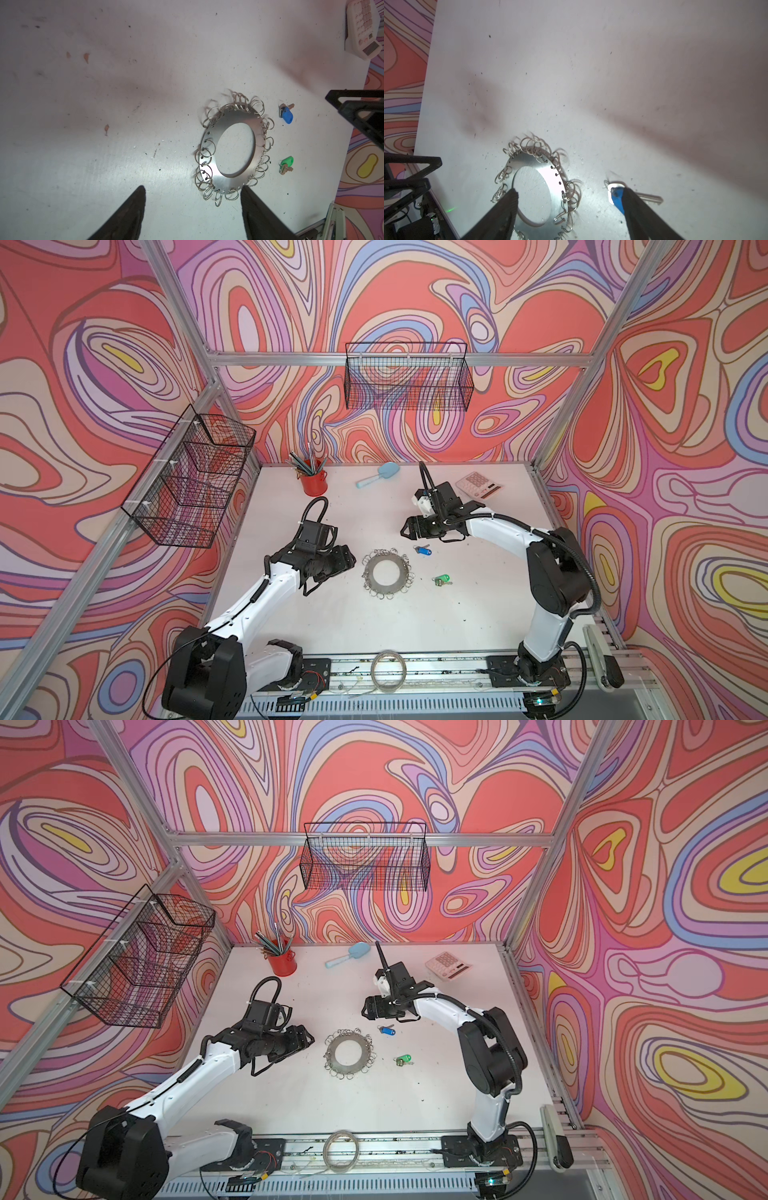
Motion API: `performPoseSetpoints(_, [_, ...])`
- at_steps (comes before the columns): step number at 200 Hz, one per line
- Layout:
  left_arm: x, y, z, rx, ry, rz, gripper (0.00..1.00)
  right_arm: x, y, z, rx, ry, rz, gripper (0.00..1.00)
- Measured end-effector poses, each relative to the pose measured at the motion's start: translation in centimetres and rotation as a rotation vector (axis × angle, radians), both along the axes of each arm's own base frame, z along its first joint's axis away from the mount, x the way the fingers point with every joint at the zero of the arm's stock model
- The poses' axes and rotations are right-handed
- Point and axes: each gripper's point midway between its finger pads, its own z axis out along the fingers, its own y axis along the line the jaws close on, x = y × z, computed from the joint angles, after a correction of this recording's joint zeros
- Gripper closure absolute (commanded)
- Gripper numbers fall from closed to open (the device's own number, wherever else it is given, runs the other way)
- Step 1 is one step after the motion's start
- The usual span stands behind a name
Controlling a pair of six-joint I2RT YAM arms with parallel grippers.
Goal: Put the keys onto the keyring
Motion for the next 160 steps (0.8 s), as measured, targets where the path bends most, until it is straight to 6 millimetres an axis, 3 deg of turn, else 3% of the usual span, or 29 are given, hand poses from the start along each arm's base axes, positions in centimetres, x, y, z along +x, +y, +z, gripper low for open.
performPoseSetpoints(33, [-0.7,-2.2,-1.8,-0.069,0.041,-0.008,0.3,-3.1,1.6,-1.5,-0.007,0.092,0.056,0.25])
performPoseSetpoints(89, [-2.1,-5.3,-4.9,-0.122,0.109,-0.017,0.35,-5.0,1.3,-3.3,-0.026,0.173,0.047,0.29])
performPoseSetpoints(141, [-2.1,-6.0,-5.7,-0.148,0.106,0.015,0.39,-6.8,1.2,-5.5,-0.041,0.249,0.064,0.3])
performPoseSetpoints(160, [-1.9,-6.2,-5.7,-0.169,0.089,0.025,0.42,-6.8,1.5,-5.4,-0.017,0.252,0.072,0.3])
